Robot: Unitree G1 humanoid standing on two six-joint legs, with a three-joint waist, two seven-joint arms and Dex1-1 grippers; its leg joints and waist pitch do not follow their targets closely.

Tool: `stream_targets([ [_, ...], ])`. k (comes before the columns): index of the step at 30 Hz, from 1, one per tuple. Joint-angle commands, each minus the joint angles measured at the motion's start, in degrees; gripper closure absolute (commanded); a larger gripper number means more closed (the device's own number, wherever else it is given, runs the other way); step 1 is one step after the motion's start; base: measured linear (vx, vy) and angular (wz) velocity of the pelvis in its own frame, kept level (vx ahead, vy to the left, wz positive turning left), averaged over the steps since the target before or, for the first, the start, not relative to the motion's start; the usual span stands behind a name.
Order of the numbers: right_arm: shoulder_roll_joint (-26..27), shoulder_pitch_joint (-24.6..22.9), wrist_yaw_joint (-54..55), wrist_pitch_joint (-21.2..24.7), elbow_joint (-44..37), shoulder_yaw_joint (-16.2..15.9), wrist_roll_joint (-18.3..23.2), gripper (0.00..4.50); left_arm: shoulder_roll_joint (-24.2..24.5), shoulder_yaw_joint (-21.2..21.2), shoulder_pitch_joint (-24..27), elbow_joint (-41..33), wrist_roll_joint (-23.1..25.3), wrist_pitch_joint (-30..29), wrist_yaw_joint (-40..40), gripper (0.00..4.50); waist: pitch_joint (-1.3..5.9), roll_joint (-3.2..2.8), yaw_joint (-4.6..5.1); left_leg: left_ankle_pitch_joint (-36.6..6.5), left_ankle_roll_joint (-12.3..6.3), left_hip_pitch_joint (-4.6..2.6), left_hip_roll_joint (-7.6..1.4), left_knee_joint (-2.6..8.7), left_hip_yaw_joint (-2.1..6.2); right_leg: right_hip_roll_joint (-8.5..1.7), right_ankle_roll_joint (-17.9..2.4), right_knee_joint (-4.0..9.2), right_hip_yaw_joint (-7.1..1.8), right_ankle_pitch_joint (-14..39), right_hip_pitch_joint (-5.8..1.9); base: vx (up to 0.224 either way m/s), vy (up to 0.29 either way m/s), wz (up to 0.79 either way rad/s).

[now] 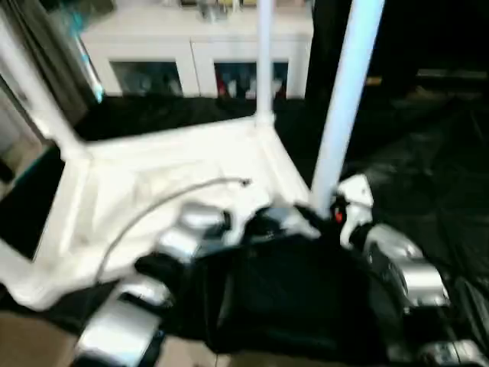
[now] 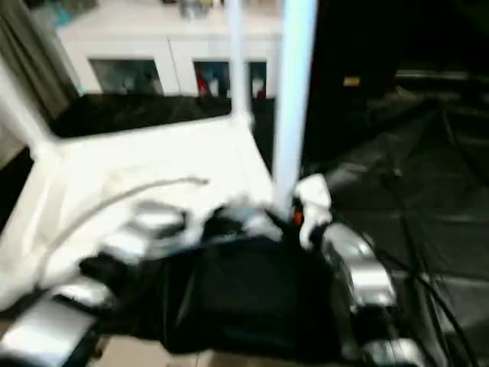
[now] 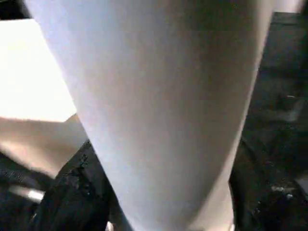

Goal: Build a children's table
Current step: Rotate leg to tighten

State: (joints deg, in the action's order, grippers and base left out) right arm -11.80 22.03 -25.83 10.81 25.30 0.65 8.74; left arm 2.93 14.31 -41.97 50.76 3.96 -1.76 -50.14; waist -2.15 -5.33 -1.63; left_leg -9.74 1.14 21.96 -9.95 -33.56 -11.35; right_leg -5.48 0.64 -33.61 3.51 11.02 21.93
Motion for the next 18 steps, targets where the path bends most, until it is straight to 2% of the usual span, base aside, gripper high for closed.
stream_targets([
  [1,1.7,-1.4,2.1,1.9,3.6,-2.0,-2.4,1.8,-1.6,-3.3,-1.2,0.7,-1.9,0.0,5.7,4.5,2.88,1.17,0.27,-19.9,-0.97,-1.07,-2.87,4.62,1.82,-3.26,-11.5,5.12,-2.03,18.3,-1.42,0.0,0.0,0.0],
  [3,3.0,-1.1,0.6,1.0,3.6,-1.7,-1.2,1.8,-2.3,-2.9,-0.9,0.5,-2.1,0.4,4.6,4.5,2.91,0.87,0.18,-19.6,-1.58,-1.03,-2.83,4.56,1.78,-3.4,-11.8,5.08,-2.01,17.7,-1.52,0.0,0.0,0.0],
  [4,3.0,-1.1,0.6,1.0,3.6,-1.7,-1.2,1.24,-2.3,-2.9,-0.9,0.5,-2.1,0.4,4.6,4.5,2.91,0.98,0.2,-19.6,-1.76,-1.02,-2.85,4.55,1.74,-3.36,-11.8,5.15,-2.01,17.6,-1.51,0.0,0.0,0.0],
  [6,4.0,-0.9,-2.1,0.5,2.7,-1.5,1.0,1.1,-2.4,-2.6,-0.7,0.9,-1.9,1.3,3.1,4.5,2.99,1.03,0.12,-18.8,-2.5,-0.91,-2.85,4.5,1.73,-3.41,-11.9,5.09,-2.0,16.9,-1.61,0.0,0.0,0.0],
  [9,2.5,-1.5,-7.4,1.0,-0.1,-3.6,1.8,0.93,-1.1,-1.8,0.2,0.0,-2.1,1.9,-0.6,4.5,3.0,1.04,0.07,-18.6,-2.98,-0.81,-2.87,4.5,1.75,-3.42,-11.7,5.1,-1.94,17.4,-1.78,0.0,0.0,0.0],
  [10,0.5,-2.1,-11.4,0.7,-1.8,-5.4,1.9,0.82,-0.1,-1.2,0.8,-0.9,-2.4,2.2,-3.9,4.5,3.12,1.29,-0.14,-17.3,-3.53,-0.75,-2.93,4.4,1.75,-3.41,-11.8,4.99,-1.92,16.2,-1.99,0.0,0.0,0.0],
  [11,0.0,-2.3,-12.3,0.6,-2.2,-5.8,1.9,0.64,0.2,-1.0,0.9,-1.0,-2.6,2.3,-4.7,4.5,3.18,1.23,-0.22,-16.7,-3.81,-0.71,-2.94,4.29,1.64,-3.44,-12.0,4.85,-1.97,15.2,-1.99,0.0,0.0,0.0],
  [16,-6.4,-4.7,-24.7,0.2,-7.9,-9.4,3.2,0.64,3.3,0.6,2.6,-4.0,-3.7,2.2,-13.3,4.5,3.33,1.08,-0.79,-13.0,-6.09,-0.51,-3.19,4.0,1.4,-3.34,-13.6,4.3,-1.77,10.9,-2.18,0.0,0.0,0.0],
  [17,-7.7,-4.9,-26.9,0.0,-8.2,-9.7,3.2,0.64,4.0,0.9,2.9,-4.5,-3.9,2.2,-15.2,4.5,3.37,1.47,-0.77,-12.7,-6.27,-0.49,-3.18,3.92,1.33,-3.28,-13.8,4.25,-1.74,10.5,-2.18,0.0,0.0,0.0],
  [18,-9.4,-5.1,-29.7,0.1,-8.8,-9.8,3.8,0.64,4.9,1.1,3.1,-4.9,-4.1,2.1,-17.0,4.5,3.43,1.28,-0.89,-12.2,-6.52,-0.48,-3.18,3.91,1.41,-3.32,-14.1,4.11,-1.65,10.2,-2.28,0.0,0.0,0.0],
])
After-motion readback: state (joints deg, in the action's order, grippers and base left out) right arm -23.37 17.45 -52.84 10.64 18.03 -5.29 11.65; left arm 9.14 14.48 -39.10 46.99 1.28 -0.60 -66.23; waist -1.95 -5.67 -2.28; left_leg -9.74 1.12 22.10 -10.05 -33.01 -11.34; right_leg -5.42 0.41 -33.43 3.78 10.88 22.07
